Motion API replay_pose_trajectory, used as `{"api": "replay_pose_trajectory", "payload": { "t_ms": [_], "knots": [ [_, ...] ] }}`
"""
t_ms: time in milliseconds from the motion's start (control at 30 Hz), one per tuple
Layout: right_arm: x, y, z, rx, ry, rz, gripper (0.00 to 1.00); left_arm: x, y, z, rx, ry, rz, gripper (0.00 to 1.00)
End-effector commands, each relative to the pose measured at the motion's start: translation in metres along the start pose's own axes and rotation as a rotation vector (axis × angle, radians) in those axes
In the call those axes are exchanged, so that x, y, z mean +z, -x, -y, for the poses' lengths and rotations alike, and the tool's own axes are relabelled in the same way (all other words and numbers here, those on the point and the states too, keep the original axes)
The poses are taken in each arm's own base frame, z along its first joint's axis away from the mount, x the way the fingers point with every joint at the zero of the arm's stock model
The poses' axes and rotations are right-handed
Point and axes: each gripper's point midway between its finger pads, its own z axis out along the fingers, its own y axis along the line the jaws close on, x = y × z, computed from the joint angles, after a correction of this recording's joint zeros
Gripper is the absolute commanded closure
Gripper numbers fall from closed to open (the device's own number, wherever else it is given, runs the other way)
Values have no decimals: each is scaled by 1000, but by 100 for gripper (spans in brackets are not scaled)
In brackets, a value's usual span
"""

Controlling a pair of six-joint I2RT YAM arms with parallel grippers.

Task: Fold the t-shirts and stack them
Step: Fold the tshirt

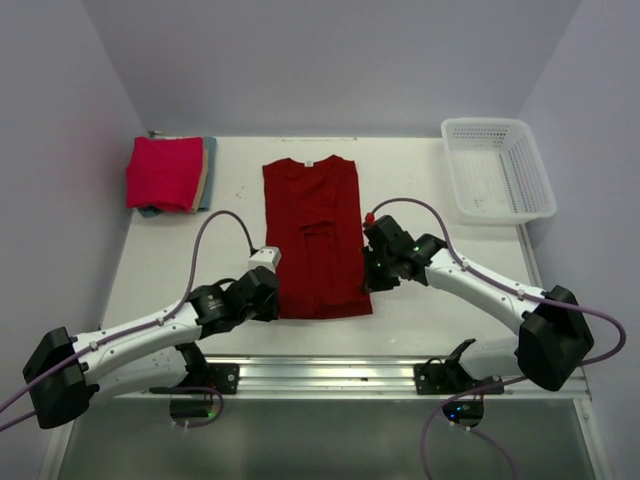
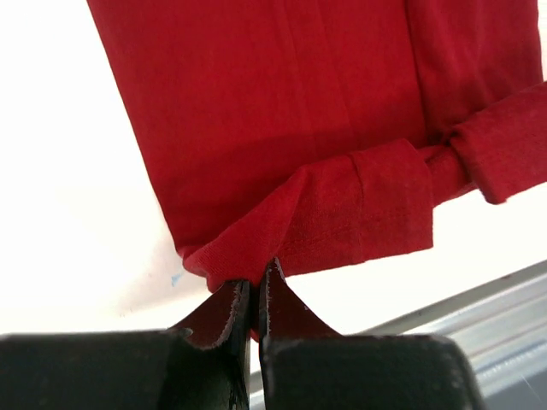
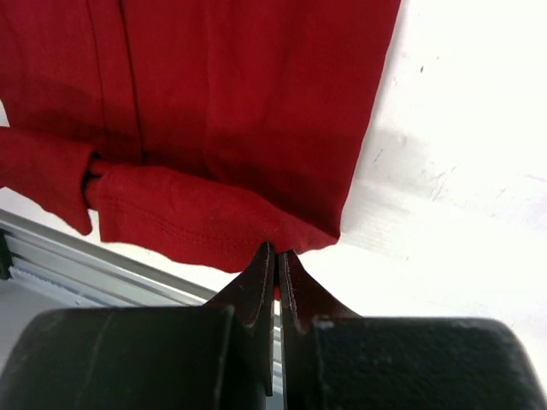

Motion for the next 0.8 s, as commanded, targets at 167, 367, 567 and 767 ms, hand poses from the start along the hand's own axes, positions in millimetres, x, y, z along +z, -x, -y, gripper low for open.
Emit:
{"api": "replay_pose_trajectory", "payload": {
  "t_ms": [167,367,567,767],
  "knots": [
    [-7,51,-10,-64,-32,150,100,1,69,10,64,24,210,100],
    [-6,75,-13,-84,-65,196,100,0,99,3,73,46,271,100],
    [-2,101,-15,-96,-85,226,100,-1,123,-3,77,65,316,100],
    [11,135,-12,-90,-124,252,100,14,141,1,102,66,331,100]
  ]
}}
